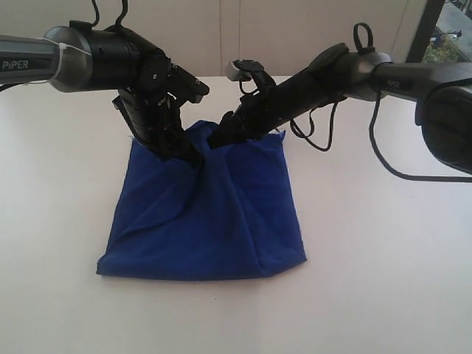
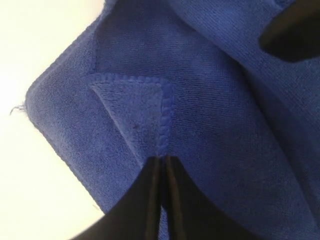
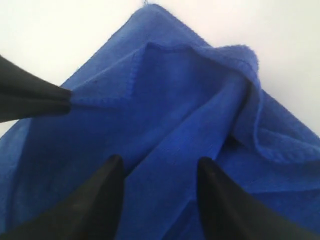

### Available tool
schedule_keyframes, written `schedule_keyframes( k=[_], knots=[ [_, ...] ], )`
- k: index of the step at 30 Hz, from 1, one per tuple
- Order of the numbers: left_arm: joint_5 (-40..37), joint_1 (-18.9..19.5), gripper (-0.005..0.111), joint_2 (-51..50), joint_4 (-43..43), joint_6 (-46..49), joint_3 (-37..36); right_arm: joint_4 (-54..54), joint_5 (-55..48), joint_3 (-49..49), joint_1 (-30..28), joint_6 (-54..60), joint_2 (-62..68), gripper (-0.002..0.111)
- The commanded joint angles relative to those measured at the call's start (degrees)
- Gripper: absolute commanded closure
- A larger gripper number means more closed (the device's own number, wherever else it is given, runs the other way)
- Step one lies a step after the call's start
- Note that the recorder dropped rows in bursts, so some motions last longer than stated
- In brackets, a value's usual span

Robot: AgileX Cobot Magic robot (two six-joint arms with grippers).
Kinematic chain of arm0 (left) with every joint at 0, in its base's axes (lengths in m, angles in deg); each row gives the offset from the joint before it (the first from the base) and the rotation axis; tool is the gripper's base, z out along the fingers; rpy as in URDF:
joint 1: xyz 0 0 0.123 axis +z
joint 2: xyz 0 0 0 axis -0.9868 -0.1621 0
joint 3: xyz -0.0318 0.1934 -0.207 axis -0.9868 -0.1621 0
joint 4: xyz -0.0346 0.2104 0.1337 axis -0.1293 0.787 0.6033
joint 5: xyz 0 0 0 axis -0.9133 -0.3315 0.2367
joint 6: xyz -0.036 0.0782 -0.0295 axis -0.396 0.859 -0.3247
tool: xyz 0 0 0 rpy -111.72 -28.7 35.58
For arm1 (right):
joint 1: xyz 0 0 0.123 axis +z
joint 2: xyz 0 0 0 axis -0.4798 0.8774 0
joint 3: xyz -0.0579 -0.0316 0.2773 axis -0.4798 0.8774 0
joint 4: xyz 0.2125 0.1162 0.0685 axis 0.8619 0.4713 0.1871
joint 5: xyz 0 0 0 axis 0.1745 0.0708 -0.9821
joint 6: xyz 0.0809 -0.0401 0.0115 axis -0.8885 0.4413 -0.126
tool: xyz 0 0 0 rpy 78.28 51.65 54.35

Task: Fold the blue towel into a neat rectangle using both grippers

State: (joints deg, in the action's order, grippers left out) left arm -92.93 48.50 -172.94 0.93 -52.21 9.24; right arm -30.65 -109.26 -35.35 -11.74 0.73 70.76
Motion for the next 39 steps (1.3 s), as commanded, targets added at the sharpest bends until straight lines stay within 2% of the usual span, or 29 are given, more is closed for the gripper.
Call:
schedule_keyframes(
  k=[1,11,16,21,27,32,39],
  knots=[
    [-0.59,0.07,0.097,0.31,-0.34,-0.26,-0.11,-1.41,4.08,0.16,0.15,-2.63,-0.10,0.065],
    [-0.59,0.07,0.097,0.31,-0.34,-0.26,-0.11,-0.97,3.06,0.37,0.38,-3.36,2.37,0.066],
    [-0.47,0.07,0.097,0.31,-0.34,-0.26,-0.11,0.41,0.93,0.37,0.38,-3.25,2.62,0.084],
    [-0.38,0.07,0.097,0.31,-0.34,-0.26,-0.11,2.16,0.20,0.37,0.38,-2.23,2.50,0.108],
    [-0.38,0.07,0.097,0.31,-0.53,-0.26,-0.11,2.63,-3.86,0.37,0.38,-0.94,0.08,0.108],
    [-0.65,0.07,0.097,0.41,-1.28,-0.07,-0.11,-4.47,-3.66,0.37,0.26,-2.95,-2.65,0.108],
    [-2.14,0.07,0.097,0.41,-1.05,0.12,-0.11,-6.48,-9.16,0.37,-0.86,-2.85,-5.49,0.108]
  ],
)
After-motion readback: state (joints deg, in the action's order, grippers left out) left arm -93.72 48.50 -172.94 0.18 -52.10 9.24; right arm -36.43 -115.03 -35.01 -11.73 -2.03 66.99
